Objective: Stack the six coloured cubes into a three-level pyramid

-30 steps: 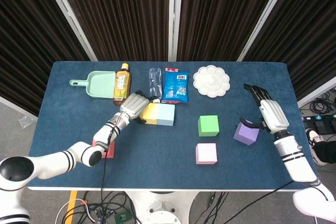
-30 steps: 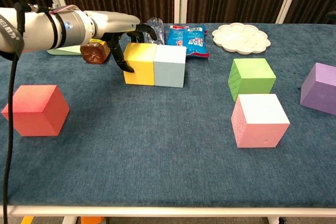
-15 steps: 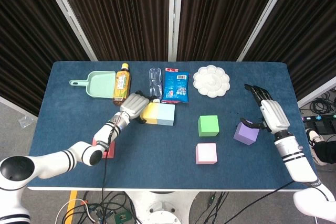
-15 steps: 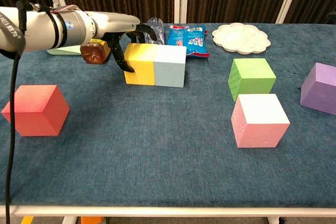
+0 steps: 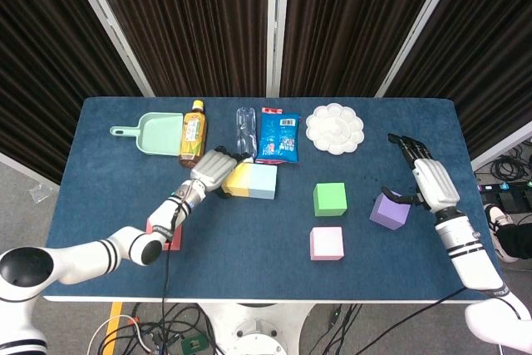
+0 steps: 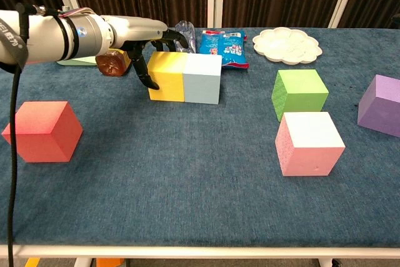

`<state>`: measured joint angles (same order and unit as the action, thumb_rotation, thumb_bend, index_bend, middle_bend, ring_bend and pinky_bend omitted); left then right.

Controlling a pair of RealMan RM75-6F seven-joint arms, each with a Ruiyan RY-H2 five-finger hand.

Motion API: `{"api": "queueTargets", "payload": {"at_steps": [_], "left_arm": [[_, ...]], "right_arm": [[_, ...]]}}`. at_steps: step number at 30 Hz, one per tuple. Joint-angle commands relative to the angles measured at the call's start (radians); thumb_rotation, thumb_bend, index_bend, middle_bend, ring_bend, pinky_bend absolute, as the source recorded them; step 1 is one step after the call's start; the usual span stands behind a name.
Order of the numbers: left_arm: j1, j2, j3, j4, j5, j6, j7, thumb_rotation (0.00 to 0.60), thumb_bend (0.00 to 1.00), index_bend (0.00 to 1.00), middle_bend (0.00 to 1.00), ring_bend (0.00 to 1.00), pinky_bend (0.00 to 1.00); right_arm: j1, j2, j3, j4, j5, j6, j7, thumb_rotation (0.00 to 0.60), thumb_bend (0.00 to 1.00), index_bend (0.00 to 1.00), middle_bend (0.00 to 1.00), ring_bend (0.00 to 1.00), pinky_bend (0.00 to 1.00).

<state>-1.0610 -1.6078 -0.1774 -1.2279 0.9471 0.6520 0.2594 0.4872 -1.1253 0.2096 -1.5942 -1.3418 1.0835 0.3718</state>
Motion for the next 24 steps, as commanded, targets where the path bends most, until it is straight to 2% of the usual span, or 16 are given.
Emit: {"api": "queueTargets", "payload": {"at_steps": [1,7,12,14,20,24], "left_arm": [[0.017,0.032,-0.002,-0.048,0.005,0.022,-0.010,0.600,0.11,0.09,0.15,0.24,0.16],[0.094,0.145,0.001,-0.208,0.056,0.140,-0.035,0.600,0.10,0.09,0.14,0.19,0.16],[0.200,0.275,0.024,-0.359,0.115,0.286,-0.046,0.600,0.09,0.09,0.14,0.19,0.14],[0.242,0.321,0.034,-0.409,0.129,0.334,-0.054,0.600,0.09,0.09,0.14,0.19,0.14],[0.338,0.409,0.059,-0.495,0.178,0.425,-0.100,0.600,0.09,0.09,0.14,0.19,0.14],[0.376,0.435,0.073,-0.513,0.210,0.446,-0.126,0.600,0.09,0.09,0.14,0.19,0.14]], "right_arm": [[-0.003,0.004,-0.003,-0.004,-0.004,0.003,-0.003,0.600,0.20,0.00,0.10,0.00,0.00],[-0.006,0.018,-0.029,-0.030,-0.015,-0.017,-0.046,0.600,0.20,0.00,0.10,0.00,0.00],[0.031,0.010,-0.051,-0.028,0.011,-0.109,-0.113,0.600,0.20,0.00,0.15,0.00,0.00],[0.056,-0.004,-0.055,-0.022,0.026,-0.155,-0.141,0.600,0.17,0.00,0.16,0.00,0.00],[0.123,-0.077,-0.056,0.008,0.083,-0.251,-0.230,0.600,0.05,0.00,0.16,0.00,0.00],[0.145,-0.138,-0.054,0.036,0.122,-0.262,-0.281,0.600,0.04,0.00,0.15,0.00,0.00]]}}
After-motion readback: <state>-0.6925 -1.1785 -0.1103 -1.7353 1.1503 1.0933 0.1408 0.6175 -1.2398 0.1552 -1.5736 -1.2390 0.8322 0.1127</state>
